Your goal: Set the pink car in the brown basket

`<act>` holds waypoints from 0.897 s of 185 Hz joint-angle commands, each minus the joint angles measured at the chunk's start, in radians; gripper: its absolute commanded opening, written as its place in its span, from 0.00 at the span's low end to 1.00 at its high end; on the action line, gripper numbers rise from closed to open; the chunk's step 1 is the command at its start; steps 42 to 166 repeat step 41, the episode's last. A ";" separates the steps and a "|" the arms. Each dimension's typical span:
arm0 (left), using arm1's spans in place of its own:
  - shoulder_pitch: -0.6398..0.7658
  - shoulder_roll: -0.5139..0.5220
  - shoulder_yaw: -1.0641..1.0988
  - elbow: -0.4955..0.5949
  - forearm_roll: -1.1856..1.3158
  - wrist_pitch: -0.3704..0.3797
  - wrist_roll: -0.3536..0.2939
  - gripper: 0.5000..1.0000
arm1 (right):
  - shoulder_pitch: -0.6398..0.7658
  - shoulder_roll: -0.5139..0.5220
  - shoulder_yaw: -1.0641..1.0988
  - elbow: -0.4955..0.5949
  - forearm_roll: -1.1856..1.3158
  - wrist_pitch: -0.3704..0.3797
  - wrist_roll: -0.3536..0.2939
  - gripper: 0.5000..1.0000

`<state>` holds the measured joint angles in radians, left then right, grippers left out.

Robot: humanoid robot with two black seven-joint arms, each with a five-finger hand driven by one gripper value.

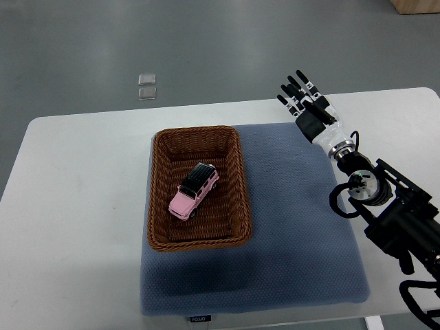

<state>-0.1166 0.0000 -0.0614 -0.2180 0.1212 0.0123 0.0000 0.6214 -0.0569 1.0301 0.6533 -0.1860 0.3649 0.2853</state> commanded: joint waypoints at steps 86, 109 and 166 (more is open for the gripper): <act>0.000 0.000 0.000 0.000 0.000 0.000 0.000 1.00 | -0.003 -0.003 -0.001 -0.009 0.000 0.003 0.000 0.83; 0.000 0.000 0.000 0.000 0.000 0.000 0.000 1.00 | -0.003 -0.003 -0.001 -0.009 0.000 0.003 0.000 0.83; 0.000 0.000 0.000 0.000 0.000 0.000 0.000 1.00 | -0.003 -0.003 -0.001 -0.009 0.000 0.003 0.000 0.83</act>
